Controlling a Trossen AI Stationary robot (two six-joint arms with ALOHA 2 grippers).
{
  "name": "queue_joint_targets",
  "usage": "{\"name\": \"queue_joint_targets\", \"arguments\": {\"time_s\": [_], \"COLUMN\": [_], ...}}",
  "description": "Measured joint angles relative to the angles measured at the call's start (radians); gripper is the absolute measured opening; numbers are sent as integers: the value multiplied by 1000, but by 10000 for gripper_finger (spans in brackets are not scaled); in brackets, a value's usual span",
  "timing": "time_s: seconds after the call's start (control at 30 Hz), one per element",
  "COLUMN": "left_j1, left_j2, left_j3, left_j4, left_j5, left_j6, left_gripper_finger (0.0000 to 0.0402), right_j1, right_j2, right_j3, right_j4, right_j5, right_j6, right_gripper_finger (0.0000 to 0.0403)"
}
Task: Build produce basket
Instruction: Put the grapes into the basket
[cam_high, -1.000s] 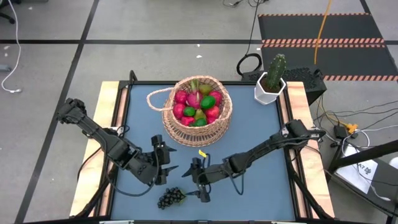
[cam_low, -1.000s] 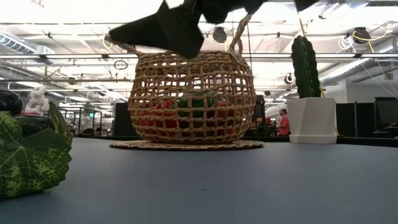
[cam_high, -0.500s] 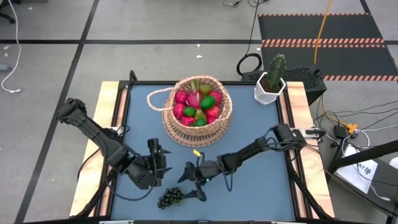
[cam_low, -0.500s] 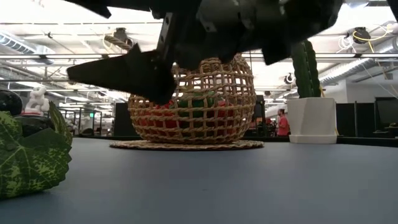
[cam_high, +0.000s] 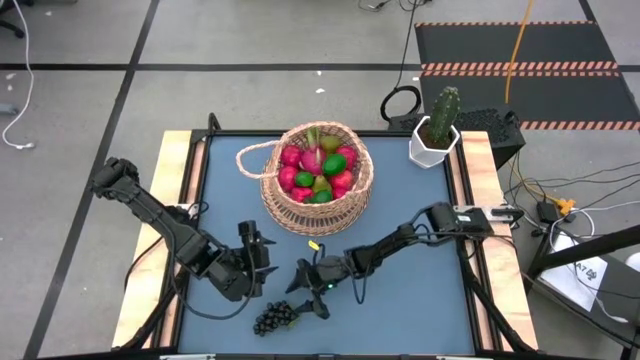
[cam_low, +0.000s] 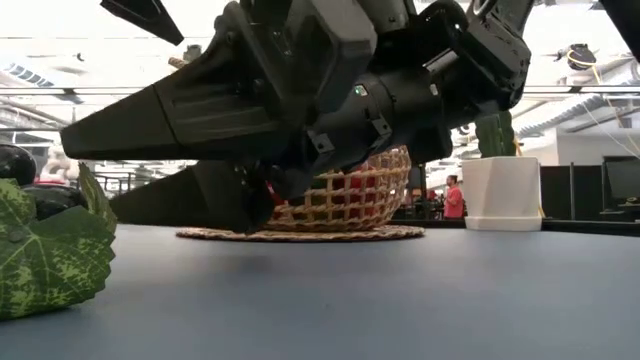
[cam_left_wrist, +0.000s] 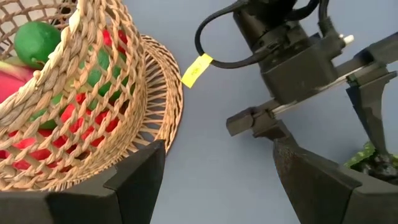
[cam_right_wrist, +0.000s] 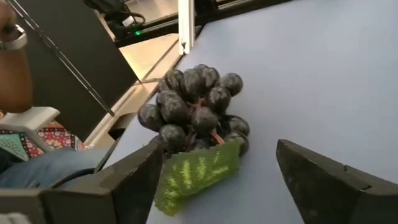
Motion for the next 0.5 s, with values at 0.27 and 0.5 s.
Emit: {"name": "queue_joint_targets", "arguments": {"time_s": [0.27,0.5], "left_j1": [0,6], "left_j2": [0,0], "left_j3": [0,0], "left_j4": [-1,-1], "left_j5": [0,0], "left_j6": [4,4], "left_gripper_finger": [294,294], "right_j1": [3,22], "right_j2": [5,6], "right_j3": [0,56], "right_j4": [28,-47], "right_j5": [-22,-12], "right_j6": [2,-12], "right_gripper_finger": [261,240]}}
